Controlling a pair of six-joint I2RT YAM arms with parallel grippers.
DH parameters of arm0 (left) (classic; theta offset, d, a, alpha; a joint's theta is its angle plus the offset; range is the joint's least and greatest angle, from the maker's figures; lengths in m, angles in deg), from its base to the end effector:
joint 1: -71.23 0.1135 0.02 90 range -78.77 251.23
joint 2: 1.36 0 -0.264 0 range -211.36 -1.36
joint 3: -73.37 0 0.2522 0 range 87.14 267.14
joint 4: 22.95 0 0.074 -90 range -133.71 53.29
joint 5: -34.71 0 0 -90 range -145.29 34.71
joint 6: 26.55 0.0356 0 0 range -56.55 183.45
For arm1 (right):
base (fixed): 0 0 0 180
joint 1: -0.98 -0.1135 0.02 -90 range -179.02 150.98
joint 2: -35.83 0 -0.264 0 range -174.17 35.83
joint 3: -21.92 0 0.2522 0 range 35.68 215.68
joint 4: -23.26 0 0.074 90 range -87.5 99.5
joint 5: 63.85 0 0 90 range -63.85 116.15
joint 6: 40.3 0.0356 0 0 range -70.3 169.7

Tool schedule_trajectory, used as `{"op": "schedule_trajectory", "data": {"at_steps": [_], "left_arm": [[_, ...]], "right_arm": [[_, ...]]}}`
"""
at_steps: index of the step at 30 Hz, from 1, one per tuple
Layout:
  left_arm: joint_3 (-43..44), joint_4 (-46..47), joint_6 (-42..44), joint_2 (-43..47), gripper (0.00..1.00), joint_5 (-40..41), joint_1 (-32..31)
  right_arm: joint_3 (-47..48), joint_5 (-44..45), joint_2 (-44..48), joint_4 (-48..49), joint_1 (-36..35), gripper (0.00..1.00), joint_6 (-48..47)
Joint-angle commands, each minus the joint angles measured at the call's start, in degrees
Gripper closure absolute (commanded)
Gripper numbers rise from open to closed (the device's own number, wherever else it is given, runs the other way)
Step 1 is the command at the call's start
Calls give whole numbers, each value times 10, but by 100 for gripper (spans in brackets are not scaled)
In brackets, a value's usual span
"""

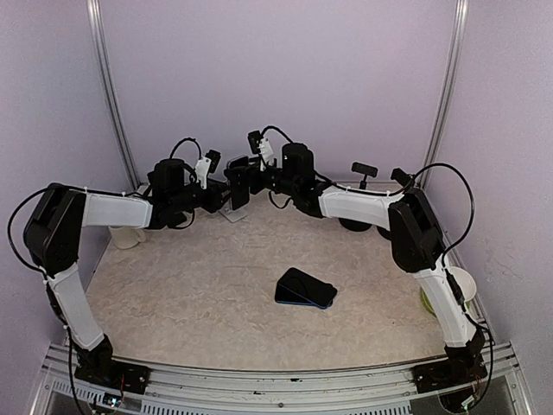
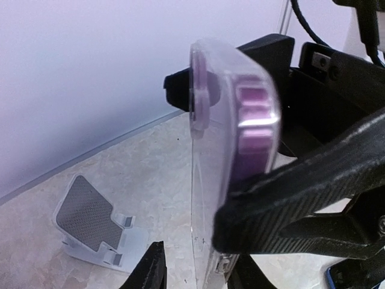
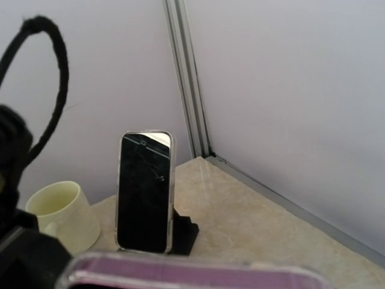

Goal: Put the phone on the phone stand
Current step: Pass from the right arm to the left, then place the phone on the phone stand.

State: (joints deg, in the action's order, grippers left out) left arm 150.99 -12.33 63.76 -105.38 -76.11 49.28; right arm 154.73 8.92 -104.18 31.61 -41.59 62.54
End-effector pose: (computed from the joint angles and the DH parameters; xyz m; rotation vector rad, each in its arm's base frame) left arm 0.3784 -0.1661 0.2283 0.6101 1.7675 -0.5972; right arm 0.4203 0.4004 0.2537 -0.6577 1.5017 0.9858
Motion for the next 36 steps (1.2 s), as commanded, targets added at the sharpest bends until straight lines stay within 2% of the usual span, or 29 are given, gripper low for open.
{"op": "schedule_trajectory", "data": {"at_steps": [1,4,8,9,14,17,20,22,23,27,36], "left_arm": [[13,-1,12,-10,71,-14,6],[17,-2,11,-13,75,-18,7],[26,-9,6,-19,98,-15,7],[28,-9,2,-20,100,-12,7],[20,10,-11,-18,100,-17,13],[21,17,-20,-18,100,-23,18],[10,41,-36,-13,100,-36,26],[-2,58,-52,-3,100,-47,34],[-10,68,-56,2,100,-50,37],[-22,80,-61,14,100,-48,44],[-7,114,-98,10,100,-60,69]], "right_arm": [[-8,-24,41,28,4,55,9],[-8,-28,40,27,4,55,10],[-8,-33,41,25,4,53,11],[-9,-36,42,25,4,52,11],[-12,-39,47,23,4,46,11],[-16,-52,51,25,4,36,6],[-26,-70,58,25,5,20,4],[-48,-87,71,33,9,3,8],[-63,-96,79,42,12,0,15],[-125,-111,108,81,27,0,46],[-189,-87,123,75,29,0,-5]]}}
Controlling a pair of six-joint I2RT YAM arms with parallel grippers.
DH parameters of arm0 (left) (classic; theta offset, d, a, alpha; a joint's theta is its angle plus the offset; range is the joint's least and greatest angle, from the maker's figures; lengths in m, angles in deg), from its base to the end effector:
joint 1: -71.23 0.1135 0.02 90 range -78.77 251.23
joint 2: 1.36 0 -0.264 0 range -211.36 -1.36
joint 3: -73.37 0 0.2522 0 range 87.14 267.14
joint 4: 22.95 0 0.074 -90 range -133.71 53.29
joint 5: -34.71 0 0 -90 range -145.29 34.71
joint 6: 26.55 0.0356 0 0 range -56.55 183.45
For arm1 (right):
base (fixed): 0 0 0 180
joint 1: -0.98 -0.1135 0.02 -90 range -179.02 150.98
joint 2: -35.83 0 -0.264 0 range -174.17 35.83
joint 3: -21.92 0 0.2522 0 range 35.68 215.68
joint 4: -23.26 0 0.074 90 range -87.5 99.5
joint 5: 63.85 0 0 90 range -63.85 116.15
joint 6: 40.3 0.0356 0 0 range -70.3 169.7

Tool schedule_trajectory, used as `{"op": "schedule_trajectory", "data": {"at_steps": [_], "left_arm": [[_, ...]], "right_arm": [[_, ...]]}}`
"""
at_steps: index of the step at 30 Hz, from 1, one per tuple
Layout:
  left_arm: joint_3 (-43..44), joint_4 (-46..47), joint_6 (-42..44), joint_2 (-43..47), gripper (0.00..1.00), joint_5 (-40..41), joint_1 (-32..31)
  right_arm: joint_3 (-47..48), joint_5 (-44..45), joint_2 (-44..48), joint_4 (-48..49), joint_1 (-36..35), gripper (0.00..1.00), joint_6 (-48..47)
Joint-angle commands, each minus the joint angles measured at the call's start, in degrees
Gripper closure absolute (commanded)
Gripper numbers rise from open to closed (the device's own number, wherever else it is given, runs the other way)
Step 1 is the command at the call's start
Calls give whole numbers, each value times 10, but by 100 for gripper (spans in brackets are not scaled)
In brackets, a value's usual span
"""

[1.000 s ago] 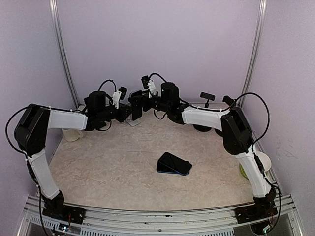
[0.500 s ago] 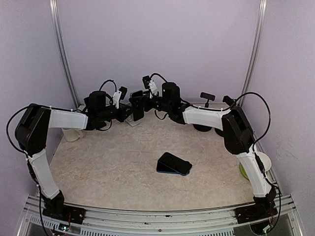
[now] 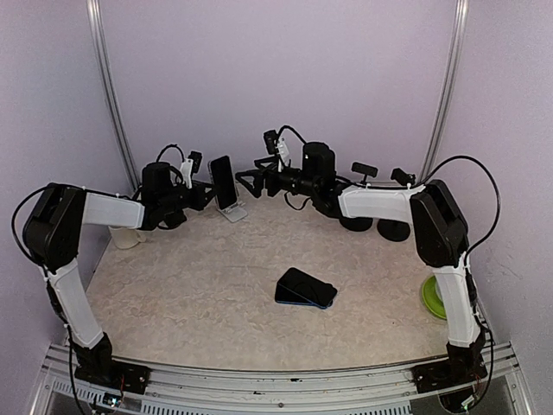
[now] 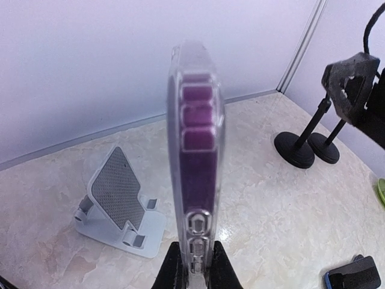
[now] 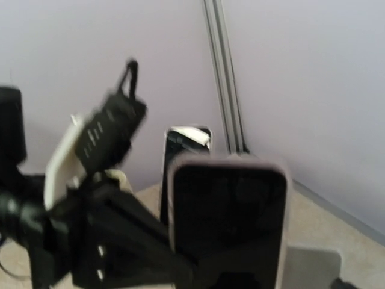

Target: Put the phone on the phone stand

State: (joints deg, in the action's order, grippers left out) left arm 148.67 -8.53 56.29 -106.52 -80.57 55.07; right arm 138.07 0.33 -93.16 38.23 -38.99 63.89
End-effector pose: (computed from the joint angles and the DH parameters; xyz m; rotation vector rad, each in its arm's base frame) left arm 0.3897 -0.1287 0.2145 0.4582 1.8124 -0.6882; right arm 0.4023 0.3575 0.2666 -0.7270 1.4728 1.0811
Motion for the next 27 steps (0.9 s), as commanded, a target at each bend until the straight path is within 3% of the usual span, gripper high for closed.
{"op": "schedule_trajectory", "data": {"at_steps": [1,16,27], "left_arm": [[24,76,-21,16,100,-17,13],[150,98,17,-121,100,-44,21],[163,136,12,-178,100,-70,22]], "right_arm": [[-26,-2,14,7,3,0,-18],[-154,-13,98,25,3,0,-4],[-212,-13,141,29,2,0,8]]}}
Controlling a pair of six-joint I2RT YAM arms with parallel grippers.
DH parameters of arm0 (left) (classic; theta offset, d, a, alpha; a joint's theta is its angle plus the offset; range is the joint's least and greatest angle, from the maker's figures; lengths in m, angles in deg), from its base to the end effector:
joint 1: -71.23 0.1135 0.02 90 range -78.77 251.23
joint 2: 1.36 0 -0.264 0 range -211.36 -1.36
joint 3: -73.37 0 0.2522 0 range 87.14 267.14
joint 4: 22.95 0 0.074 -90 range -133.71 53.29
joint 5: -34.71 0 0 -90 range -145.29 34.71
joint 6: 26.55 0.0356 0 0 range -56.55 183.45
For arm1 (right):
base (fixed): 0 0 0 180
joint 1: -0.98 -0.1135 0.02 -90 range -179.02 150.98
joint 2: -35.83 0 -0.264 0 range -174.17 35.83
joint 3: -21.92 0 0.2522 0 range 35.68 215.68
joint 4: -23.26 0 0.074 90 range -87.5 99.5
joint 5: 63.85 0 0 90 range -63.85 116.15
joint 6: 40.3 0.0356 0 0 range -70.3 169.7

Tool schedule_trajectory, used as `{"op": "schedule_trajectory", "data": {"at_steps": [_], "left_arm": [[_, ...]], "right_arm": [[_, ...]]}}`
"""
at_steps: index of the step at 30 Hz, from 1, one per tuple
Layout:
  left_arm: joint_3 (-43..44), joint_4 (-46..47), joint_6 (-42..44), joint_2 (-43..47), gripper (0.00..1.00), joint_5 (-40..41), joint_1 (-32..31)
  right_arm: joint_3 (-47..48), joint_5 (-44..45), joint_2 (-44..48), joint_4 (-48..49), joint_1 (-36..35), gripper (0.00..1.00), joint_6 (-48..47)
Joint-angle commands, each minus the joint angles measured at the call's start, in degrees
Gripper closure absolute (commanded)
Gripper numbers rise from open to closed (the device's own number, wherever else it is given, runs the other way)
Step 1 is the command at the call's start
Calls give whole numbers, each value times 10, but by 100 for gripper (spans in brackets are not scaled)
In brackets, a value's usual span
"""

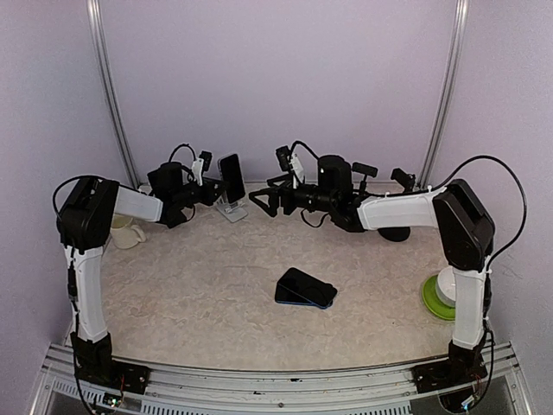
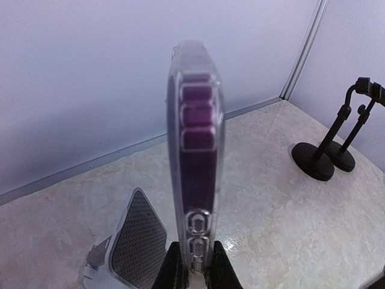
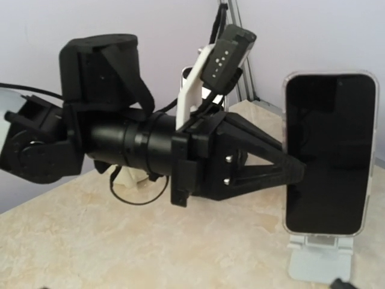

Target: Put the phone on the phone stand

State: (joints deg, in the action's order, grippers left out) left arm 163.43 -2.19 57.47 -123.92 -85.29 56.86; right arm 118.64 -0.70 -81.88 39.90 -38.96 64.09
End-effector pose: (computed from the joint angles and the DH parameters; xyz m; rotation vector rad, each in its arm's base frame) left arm 0.4581 -0.1357 0.1792 0.5122 1.7299 -0.7182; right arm 0.3605 0.3228 0.2489 -0.7503 1.5909 1.0914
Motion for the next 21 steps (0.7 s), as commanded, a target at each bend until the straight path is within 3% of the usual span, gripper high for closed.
{"op": "schedule_trajectory", "data": {"at_steps": [1,21], "left_arm": [[15,74,1,-8,100,-22,3],[5,91,25,-38,100,-15,23]], "right_arm": [[-20,-3,31,13,1,0,7],[-19,-10,27,15,-3,0,22]]}}
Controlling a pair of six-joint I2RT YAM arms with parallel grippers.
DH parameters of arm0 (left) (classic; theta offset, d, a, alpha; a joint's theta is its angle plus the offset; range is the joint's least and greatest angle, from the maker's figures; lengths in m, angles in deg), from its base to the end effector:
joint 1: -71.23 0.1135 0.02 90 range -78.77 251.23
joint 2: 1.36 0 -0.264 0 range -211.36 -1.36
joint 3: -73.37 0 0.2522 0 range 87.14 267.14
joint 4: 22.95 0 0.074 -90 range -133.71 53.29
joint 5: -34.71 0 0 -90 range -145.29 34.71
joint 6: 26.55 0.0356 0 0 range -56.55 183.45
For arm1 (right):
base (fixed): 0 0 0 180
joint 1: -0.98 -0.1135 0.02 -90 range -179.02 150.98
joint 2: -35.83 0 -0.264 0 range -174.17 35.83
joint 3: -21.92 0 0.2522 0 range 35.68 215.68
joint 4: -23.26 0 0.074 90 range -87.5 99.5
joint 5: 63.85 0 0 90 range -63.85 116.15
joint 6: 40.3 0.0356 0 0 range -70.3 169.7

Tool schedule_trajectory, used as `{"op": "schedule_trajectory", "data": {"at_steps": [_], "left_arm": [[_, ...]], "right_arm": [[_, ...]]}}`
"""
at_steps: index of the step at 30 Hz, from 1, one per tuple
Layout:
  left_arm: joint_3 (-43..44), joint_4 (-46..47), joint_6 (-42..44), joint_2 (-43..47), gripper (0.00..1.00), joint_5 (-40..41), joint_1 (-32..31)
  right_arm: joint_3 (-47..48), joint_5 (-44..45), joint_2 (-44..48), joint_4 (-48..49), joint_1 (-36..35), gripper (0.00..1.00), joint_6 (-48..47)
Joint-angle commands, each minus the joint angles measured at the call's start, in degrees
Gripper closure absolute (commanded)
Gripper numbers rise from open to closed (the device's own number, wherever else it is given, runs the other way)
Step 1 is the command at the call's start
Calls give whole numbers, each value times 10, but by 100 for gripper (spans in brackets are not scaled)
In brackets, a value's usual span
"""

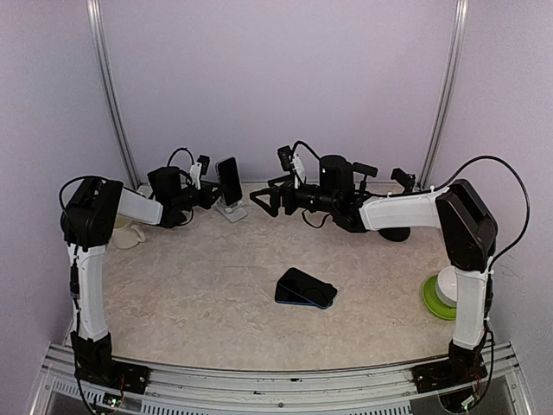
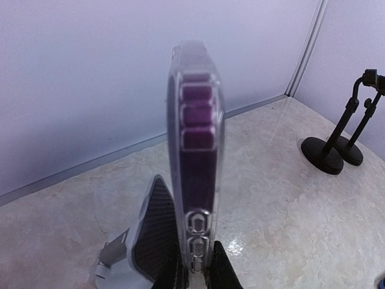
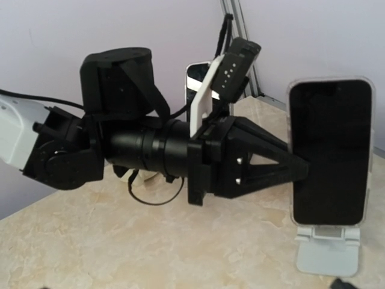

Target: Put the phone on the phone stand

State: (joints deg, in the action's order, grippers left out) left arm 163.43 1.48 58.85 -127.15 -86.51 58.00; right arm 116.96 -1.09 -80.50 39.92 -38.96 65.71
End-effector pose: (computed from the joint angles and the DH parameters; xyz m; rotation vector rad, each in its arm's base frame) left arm 0.4645 -0.1282 0.1599 0.5306 1.7123 -0.7043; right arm 0.3556 0.3190 0.2500 -0.7357 1.6097 1.1168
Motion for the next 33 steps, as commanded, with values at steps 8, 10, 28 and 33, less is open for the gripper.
{"op": "schedule_trajectory", "data": {"at_steps": [8,10,28,33], "left_arm": [[29,23,8,-17,100,-29,16],[34,10,4,-17,100,-32,16],[21,-3,-8,-15,79,-18,15],[26,-9,-11,-17,73,-15,16]], "right_arm": [[9,-10,4,15,-6,0,16],[11,-10,3,15,-6,0,17],[22,-11,7,8,-8,0,16],[23,-10,8,7,-8,0,16]]}}
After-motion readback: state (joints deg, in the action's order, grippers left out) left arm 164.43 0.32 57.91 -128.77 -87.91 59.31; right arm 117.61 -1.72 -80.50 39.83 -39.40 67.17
